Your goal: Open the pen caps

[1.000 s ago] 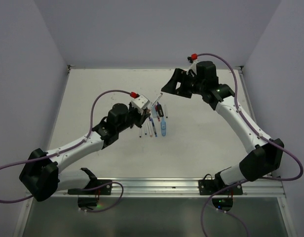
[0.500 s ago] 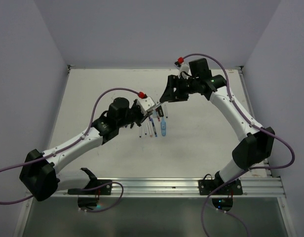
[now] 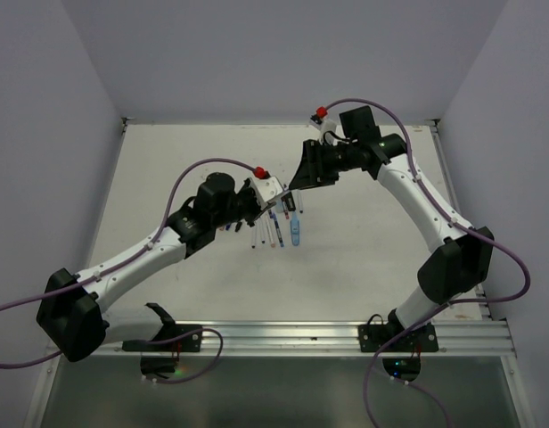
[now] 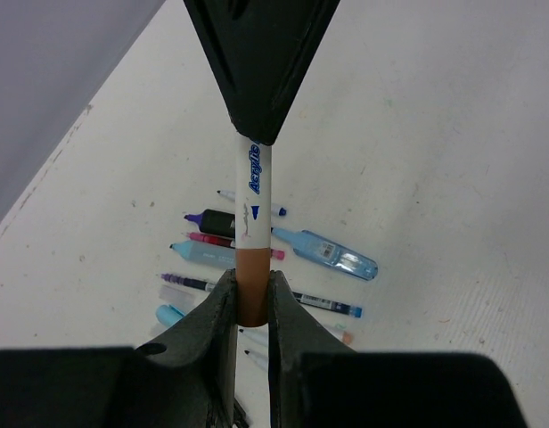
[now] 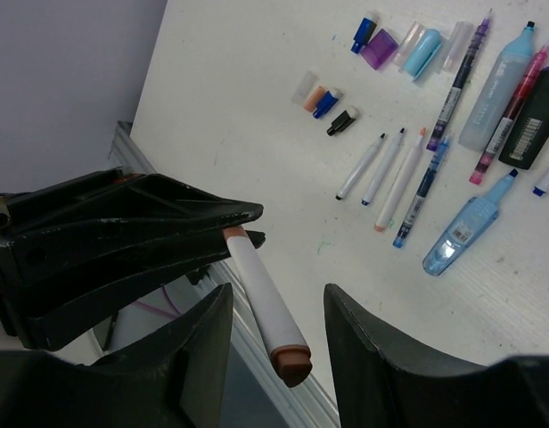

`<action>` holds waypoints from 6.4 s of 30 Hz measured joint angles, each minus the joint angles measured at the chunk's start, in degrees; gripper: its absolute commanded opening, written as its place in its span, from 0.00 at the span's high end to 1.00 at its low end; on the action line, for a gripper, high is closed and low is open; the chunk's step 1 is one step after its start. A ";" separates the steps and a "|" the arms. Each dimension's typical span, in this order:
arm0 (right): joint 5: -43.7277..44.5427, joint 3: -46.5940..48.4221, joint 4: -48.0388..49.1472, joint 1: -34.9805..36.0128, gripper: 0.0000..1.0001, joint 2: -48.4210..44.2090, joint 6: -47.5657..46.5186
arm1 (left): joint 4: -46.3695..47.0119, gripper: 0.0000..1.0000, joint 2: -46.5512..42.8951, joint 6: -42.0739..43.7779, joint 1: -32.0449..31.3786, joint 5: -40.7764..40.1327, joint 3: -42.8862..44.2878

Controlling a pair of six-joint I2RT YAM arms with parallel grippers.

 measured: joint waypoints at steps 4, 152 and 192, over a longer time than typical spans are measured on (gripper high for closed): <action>-0.13 0.00 -0.26 0.00 0.59 0.11 -0.35 | -0.09 1.00 0.00 0.48 0.00 0.76 0.31; 11.82 -23.02 42.97 20.11 1.00 -8.24 -5.38 | 22.29 1.00 -13.81 -54.21 11.91 -3.28 -8.79; 15.13 -44.81 74.14 18.71 1.00 -9.33 -1.38 | 25.40 1.00 -4.22 -53.75 11.91 -1.49 -6.95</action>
